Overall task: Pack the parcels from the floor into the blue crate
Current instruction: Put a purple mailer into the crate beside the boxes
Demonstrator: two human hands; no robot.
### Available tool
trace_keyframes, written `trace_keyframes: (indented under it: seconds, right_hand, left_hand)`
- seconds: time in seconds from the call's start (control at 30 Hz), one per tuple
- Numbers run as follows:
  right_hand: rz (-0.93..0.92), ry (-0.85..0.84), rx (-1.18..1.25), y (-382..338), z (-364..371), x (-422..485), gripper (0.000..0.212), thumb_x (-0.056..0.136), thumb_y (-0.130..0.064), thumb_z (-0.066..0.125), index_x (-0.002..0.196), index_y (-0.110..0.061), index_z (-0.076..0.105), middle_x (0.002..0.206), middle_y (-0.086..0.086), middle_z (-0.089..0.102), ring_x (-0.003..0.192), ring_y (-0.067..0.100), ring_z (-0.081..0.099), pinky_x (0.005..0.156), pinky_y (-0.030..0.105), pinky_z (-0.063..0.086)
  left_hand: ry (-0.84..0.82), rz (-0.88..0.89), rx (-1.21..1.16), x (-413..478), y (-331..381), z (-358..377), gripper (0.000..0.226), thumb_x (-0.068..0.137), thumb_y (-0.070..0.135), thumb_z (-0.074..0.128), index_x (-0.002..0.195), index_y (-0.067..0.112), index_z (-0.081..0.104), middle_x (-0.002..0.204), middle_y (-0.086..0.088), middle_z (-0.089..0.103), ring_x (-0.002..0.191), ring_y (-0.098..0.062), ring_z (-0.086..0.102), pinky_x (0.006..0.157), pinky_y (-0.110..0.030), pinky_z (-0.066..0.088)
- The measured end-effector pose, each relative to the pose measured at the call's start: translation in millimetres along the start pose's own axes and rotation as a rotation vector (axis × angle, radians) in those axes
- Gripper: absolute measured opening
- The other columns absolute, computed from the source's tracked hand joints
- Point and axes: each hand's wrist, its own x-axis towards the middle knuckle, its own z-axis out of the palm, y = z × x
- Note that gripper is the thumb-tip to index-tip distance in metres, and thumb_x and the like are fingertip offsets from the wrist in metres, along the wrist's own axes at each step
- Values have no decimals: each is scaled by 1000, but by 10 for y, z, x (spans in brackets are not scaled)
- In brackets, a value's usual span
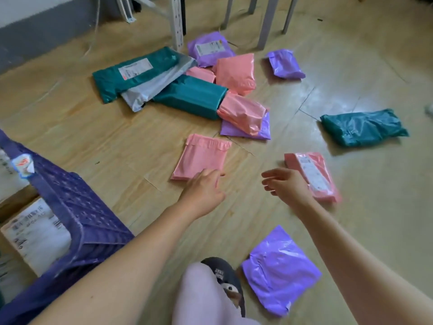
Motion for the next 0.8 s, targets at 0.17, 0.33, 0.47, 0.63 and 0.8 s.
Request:
trace_keyframes:
  seconds: [0.17, 0.33, 0.47, 0.63, 0.8]
  right_hand:
    - [79, 18, -225, 713, 145, -161, 31, 77, -1, 51, 93, -17, 72, 78, 1, 67, 73, 16, 62, 60, 19, 46]
    - [10, -279, -554, 1092, 391, -325, 38, 76, -1, 50, 102, -21, 69, 90, -5, 59, 84, 15, 56, 69, 22, 40]
    - [-35, -488, -762, 1221, 508, -463, 39, 82, -8, 51, 116, -24, 60, 100, 0, 65, 104, 21, 59, 68, 24, 34]
    - [-4, -510, -854, 1328, 570, -499, 32, 89, -18, 49, 120, -21, 56, 120, 5, 61, 112, 25, 55, 76, 26, 40]
    - [14, -524, -901, 1342, 624, -473, 25, 90, -24, 54, 112, -17, 60, 118, 6, 62, 109, 26, 57, 81, 29, 45]
  left_hand:
    - [-148, 28, 57, 24, 55, 357, 56, 84, 29, 60, 137, 23, 42, 143, 0, 39, 133, -18, 35, 110, -32, 28]
    - [-245, 15, 109, 30, 42, 485, 48, 86, 33, 59, 132, 25, 48, 145, 2, 37, 135, -16, 34, 107, -31, 32]
    - [-293, -17, 121, 43, 8, 533, 44, 86, 32, 61, 128, 26, 52, 135, 2, 47, 122, -17, 46, 100, -33, 41]
    - [-319, -38, 110, 39, -36, 562, 43, 87, 31, 59, 128, 25, 52, 134, 3, 47, 121, -16, 47, 99, -33, 41]
    - [-308, -78, 71, 8, -152, 534, 41, 88, 31, 57, 129, 25, 52, 137, 5, 47, 122, -14, 47, 98, -30, 40]
